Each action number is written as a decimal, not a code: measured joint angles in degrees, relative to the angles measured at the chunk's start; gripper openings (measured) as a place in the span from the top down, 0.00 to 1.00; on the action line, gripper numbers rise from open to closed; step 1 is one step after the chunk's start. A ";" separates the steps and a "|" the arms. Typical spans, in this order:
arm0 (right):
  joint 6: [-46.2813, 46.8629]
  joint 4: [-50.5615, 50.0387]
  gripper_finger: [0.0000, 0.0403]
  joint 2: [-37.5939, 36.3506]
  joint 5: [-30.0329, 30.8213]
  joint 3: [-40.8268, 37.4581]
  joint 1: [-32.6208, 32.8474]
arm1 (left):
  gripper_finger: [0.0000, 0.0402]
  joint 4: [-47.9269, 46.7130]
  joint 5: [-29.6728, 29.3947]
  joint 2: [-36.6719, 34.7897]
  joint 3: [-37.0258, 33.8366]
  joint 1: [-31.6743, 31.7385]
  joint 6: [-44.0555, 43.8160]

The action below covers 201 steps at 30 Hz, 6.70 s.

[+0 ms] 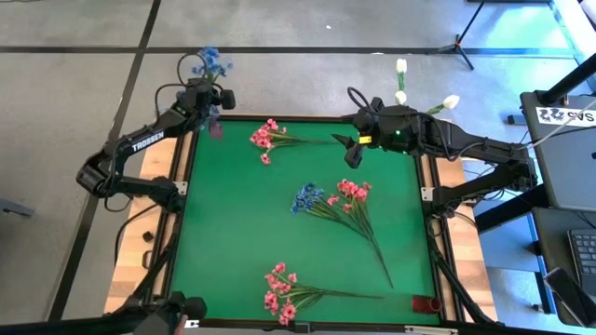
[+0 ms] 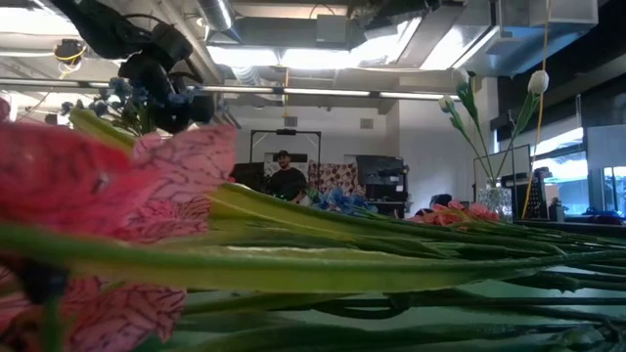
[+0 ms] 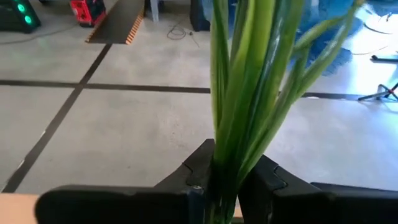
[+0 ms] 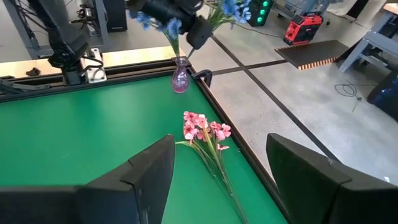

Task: Sort flowers into vase by color
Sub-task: Put the bottom blue flowers into the violet vase, then put the blue flowers into the violet vase

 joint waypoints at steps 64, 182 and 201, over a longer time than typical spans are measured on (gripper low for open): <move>-3.23 0.03 0.37 -0.09 -3.61 0.01 -4.72 | 0.73 -18.22 11.20 -0.12 5.37 -2.38 7.11; -1.00 -5.74 0.37 -0.09 -7.15 0.03 -4.57 | 0.58 -65.43 24.86 7.76 58.03 -4.20 5.19; 24.49 -6.18 0.37 3.45 0.56 -8.90 17.73 | 0.58 -63.24 24.35 -4.62 58.18 -42.05 -8.03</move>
